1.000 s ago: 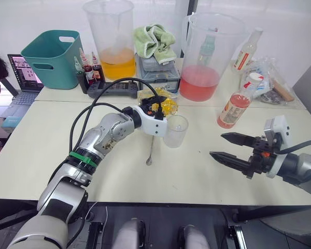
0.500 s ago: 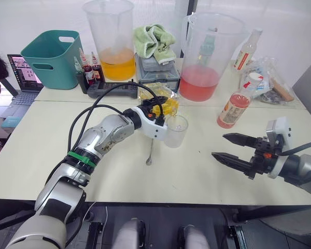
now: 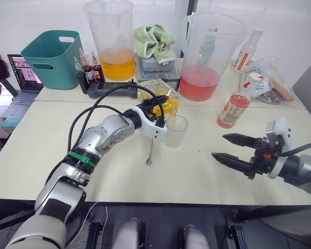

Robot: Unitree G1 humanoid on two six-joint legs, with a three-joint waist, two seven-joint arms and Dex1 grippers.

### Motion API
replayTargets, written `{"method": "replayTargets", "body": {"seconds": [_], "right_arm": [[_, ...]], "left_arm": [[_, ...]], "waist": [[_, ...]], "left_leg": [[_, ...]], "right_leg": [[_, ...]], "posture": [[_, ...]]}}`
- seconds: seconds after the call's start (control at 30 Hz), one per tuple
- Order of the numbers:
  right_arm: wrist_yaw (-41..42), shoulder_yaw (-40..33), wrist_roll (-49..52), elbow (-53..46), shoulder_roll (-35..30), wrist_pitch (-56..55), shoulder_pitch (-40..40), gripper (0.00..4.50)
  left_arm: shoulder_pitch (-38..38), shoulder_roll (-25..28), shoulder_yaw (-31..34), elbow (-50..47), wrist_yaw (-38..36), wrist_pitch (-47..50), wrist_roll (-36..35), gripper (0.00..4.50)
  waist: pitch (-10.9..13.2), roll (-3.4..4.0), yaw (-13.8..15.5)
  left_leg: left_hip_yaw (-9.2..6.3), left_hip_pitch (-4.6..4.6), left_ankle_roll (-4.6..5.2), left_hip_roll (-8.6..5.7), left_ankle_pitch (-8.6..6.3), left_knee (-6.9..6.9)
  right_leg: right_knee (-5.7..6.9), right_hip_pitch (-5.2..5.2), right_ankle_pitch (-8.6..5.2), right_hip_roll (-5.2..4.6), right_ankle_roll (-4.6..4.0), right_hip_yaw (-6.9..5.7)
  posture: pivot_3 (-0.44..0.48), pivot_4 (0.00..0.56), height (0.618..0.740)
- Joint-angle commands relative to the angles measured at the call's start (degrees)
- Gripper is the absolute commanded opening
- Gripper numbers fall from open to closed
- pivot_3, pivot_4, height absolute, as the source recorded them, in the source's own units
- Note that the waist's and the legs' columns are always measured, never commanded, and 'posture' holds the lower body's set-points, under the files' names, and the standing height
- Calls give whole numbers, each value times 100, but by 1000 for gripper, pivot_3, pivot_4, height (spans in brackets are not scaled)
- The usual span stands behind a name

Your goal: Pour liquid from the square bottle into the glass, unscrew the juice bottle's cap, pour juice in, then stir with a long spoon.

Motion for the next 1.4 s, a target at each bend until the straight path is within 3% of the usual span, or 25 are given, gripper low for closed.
{"method": "replayTargets", "body": {"seconds": [0.03, 0.67, 1.07, 1.27, 1.4], "right_arm": [[15, -47, -5, -42, 24, -122, -68, 4500], [-37, 130, -79, 10, 78, -116, -260, 4500], [52, 220, -176, 93, 142, -184, -338, 4500], [183, 308, -184, 210, 139, -194, -474, 4500], [260, 376, -210, 309, 128, -189, -597, 4500]], "left_arm": [[-413, -5, 160, -424, 321, -24, -35, 2765], [-386, -57, 228, -443, 243, -32, -105, 2765], [-226, -547, 942, -787, -1253, 1083, -2409, 2765], [-100, -869, 1911, -1469, -1754, 2841, -4039, 2765], [-46, -931, 2298, -1857, -1753, 3791, -4591, 2765]], "waist": [[0, 0, -2], [0, 0, -7], [0, 0, -41], [0, 0, -47], [-1, 1, -51]], "left_leg": [[0, 0, 0, 0, 0, 0], [0, 0, -1, 0, 1, 3], [0, 0, -24, 1, 15, 6], [0, 0, -28, 1, 18, 7], [0, 2, -35, 1, 22, 7]], "right_leg": [[0, 0, 0, 0, 0, 0], [3, 0, 0, 0, 0, 0], [7, -1, 0, 0, 0, 0], [7, 0, 0, 0, 1, 1], [8, 0, 0, 1, 1, 2]], "posture": [[0, 150, 736], [0, 150, 736], [0, 150, 736], [0, 150, 736], [0, 150, 736]]}}
